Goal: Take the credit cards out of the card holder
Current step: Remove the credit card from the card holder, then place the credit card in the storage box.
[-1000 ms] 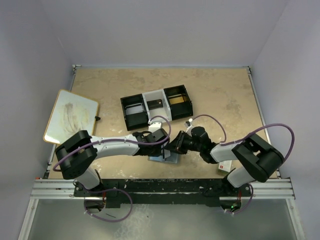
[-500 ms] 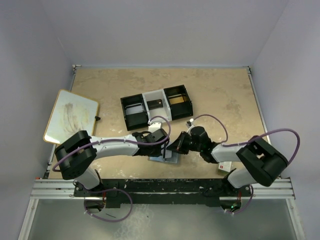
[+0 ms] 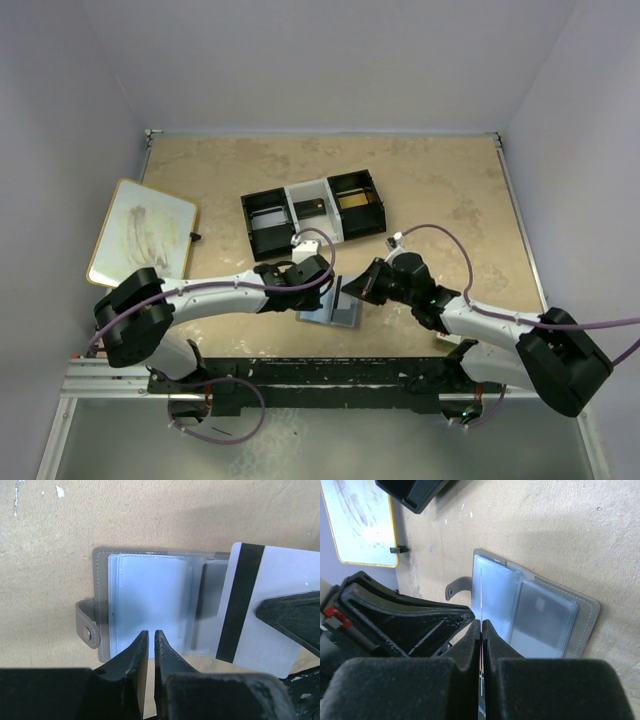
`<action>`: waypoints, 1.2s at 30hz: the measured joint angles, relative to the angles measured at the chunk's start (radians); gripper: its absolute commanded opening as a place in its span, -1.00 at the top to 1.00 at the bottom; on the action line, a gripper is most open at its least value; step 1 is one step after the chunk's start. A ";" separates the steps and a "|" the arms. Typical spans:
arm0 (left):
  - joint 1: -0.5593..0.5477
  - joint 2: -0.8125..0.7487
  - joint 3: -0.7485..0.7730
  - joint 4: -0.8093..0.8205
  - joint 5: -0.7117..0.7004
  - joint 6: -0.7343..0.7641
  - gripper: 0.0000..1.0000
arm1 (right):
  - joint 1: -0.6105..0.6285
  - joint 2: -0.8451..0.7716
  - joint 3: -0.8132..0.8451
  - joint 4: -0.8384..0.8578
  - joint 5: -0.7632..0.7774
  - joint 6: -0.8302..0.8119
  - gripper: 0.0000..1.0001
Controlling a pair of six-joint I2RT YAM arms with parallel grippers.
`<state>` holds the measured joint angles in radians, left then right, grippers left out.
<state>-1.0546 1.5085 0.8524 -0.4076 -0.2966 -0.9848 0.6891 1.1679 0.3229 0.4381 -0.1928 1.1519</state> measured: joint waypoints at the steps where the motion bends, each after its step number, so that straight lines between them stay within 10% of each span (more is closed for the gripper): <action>1: 0.000 -0.010 0.000 0.000 -0.002 0.000 0.71 | 0.000 -0.006 -0.003 0.001 0.000 -0.006 1.00; 23: 0.171 -0.256 0.071 -0.240 -0.252 0.093 -0.39 | 0.037 -0.256 -0.043 0.190 0.032 -0.430 1.00; 36: 0.741 -0.372 0.111 -0.359 -0.304 0.272 -0.41 | 0.170 -0.169 0.164 0.055 0.143 -0.889 1.00</action>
<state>-0.3138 1.1366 0.9634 -0.7666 -0.6003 -0.7124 0.8589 0.9993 0.4873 0.4927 -0.0494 0.2626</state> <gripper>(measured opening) 0.700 0.007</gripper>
